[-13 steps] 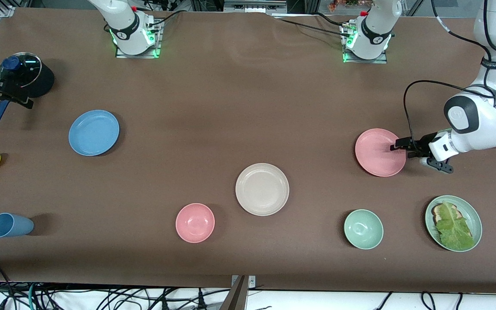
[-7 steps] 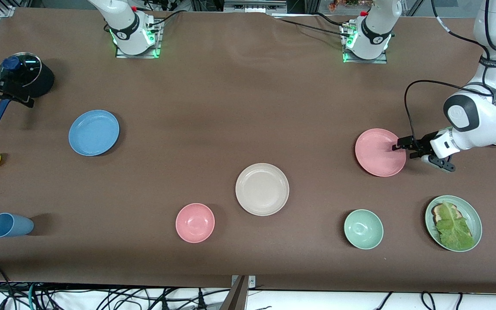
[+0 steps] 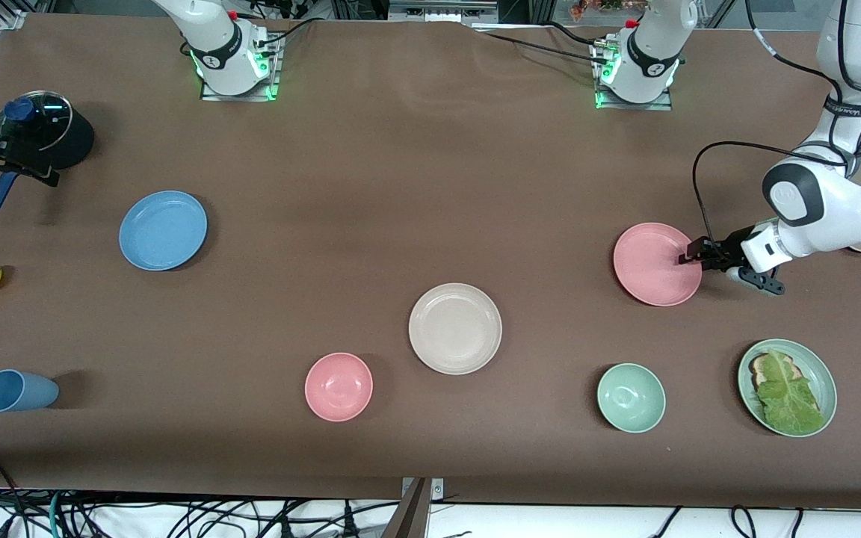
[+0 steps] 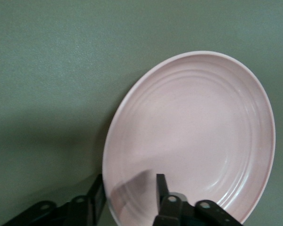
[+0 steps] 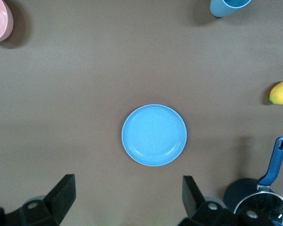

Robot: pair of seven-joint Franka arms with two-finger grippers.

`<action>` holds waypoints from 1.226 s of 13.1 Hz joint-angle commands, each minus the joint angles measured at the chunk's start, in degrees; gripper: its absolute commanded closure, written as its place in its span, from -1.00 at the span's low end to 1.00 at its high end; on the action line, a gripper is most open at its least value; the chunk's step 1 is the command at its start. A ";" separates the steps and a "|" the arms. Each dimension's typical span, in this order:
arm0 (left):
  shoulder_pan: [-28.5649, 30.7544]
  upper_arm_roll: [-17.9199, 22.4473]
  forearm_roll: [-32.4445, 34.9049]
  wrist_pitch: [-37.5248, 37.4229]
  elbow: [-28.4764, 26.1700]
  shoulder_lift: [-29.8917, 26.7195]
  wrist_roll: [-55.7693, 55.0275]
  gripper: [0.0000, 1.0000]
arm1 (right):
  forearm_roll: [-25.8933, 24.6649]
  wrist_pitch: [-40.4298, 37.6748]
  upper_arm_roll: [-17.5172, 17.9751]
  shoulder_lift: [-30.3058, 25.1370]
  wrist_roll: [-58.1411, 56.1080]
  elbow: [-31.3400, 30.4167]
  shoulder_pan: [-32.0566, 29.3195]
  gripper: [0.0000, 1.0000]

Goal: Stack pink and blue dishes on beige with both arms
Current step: 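Close the left gripper on the pink plate rim, then carry the pink plate with the left gripper over the beige plate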

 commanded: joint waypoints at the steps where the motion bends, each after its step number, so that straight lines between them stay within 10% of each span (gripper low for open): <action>1: -0.25 0.01 -2.02 0.73 -1.24 -1.13 2.03 1.00 | 0.63 -0.94 -0.29 0.26 -0.38 0.72 -0.21 -1.00; 11: -3.05 -0.69 -1.23 -4.02 2.01 -4.28 -1.91 1.00 | 0.19 0.12 -0.99 0.26 0.50 1.86 -0.30 -1.00; 16: -6.14 -9.28 1.74 -6.83 7.63 -6.23 -21.04 1.00 | 0.72 0.90 -0.91 1.66 1.02 1.86 -0.30 -1.00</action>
